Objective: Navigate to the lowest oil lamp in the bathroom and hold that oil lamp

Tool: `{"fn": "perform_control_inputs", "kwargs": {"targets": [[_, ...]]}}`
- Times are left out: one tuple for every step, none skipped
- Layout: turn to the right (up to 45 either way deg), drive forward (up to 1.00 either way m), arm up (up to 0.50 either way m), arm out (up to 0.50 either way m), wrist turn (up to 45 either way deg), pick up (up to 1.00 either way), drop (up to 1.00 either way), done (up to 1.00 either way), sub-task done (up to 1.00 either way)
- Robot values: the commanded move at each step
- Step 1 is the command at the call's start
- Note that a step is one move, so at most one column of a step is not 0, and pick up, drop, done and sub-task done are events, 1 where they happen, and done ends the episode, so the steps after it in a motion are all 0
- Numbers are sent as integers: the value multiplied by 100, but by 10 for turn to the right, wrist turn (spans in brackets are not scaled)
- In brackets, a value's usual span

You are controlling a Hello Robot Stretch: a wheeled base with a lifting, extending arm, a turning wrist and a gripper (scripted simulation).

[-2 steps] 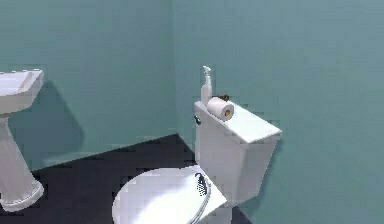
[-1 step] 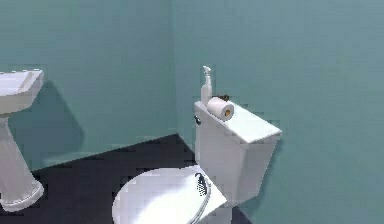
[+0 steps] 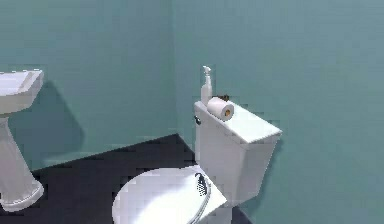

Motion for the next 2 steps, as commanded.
{"fn": "perform_control_inputs", "kwargs": {"targets": [[0, 0, 0, 0, 450, 0, 0, 0, 0], [0, 0, 0, 0, 210, 0, 0, 0, 0]]}}
